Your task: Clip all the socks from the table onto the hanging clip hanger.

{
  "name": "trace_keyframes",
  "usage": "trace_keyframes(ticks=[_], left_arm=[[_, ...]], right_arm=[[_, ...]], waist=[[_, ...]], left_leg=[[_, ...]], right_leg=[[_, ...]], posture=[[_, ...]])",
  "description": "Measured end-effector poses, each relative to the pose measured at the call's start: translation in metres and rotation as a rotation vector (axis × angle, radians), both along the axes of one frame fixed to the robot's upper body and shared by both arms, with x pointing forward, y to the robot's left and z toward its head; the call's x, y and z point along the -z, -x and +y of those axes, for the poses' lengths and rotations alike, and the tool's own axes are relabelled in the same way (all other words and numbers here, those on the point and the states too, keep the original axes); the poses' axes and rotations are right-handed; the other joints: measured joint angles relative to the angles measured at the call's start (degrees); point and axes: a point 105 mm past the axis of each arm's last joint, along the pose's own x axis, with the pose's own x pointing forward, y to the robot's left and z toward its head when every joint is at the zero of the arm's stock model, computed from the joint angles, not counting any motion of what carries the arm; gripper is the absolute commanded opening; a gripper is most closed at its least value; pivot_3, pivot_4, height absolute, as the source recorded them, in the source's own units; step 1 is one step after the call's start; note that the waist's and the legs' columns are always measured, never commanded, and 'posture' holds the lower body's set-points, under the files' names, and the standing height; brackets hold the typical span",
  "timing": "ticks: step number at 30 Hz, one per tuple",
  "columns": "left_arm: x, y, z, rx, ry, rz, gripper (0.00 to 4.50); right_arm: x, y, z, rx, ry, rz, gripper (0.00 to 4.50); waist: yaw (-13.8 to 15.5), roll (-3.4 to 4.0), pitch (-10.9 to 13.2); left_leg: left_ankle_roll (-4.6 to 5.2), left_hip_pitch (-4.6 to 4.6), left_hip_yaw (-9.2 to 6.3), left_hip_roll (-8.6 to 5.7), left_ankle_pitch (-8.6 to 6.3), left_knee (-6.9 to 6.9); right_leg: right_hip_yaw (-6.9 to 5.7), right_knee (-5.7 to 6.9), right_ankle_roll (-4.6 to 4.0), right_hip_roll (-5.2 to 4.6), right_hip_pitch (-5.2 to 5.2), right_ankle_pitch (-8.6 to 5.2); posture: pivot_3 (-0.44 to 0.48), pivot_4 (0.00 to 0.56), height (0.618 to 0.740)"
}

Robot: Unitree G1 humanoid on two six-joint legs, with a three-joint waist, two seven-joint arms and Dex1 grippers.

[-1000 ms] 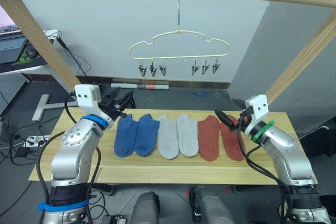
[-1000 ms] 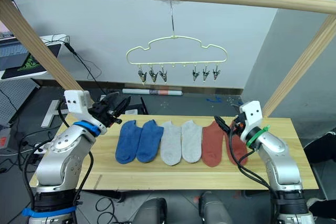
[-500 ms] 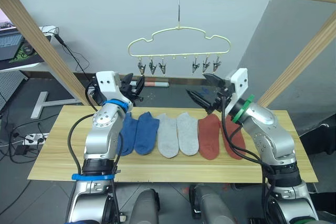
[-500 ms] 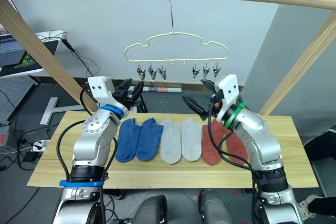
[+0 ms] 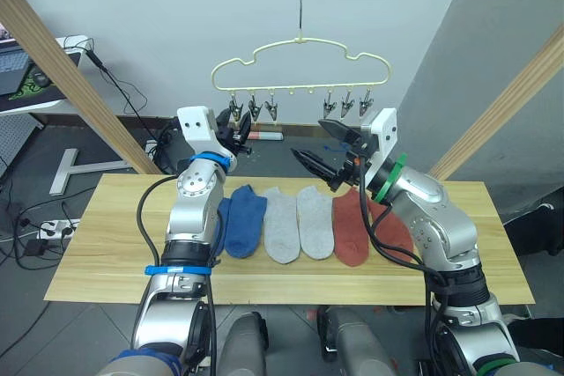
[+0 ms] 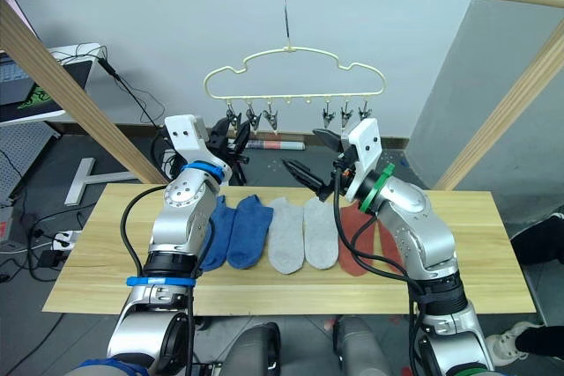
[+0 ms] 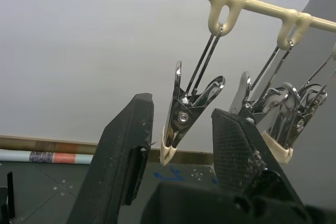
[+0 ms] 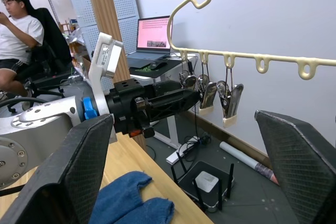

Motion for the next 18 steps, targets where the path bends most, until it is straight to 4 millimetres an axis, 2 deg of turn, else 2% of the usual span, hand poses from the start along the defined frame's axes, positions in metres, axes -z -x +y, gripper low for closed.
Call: trace_keyframes(ticks=[10,18], left_arm=[[-0.018,-0.001,0.000,-0.035,-0.031,-0.074,2.07],[-0.021,-0.002,0.001,-0.032,-0.043,-0.083,2.07]], right_arm=[[-0.002,0.000,0.000,-0.002,-0.001,-0.005,4.50],[-0.003,0.000,0.001,-0.003,-0.001,-0.006,4.50]], waist=[[0.0,-0.01,0.0],[0.0,-0.01,0.0]], left_leg=[[0.00,0.01,0.04,-0.02,0.00,0.02],[0.00,0.00,0.04,-0.02,0.00,0.01]], right_leg=[[-0.02,0.01,0.00,0.00,0.00,0.00],[-0.04,0.01,0.00,0.00,0.00,0.00]], posture=[[-0.052,0.273,0.740],[-0.052,0.268,0.740]])
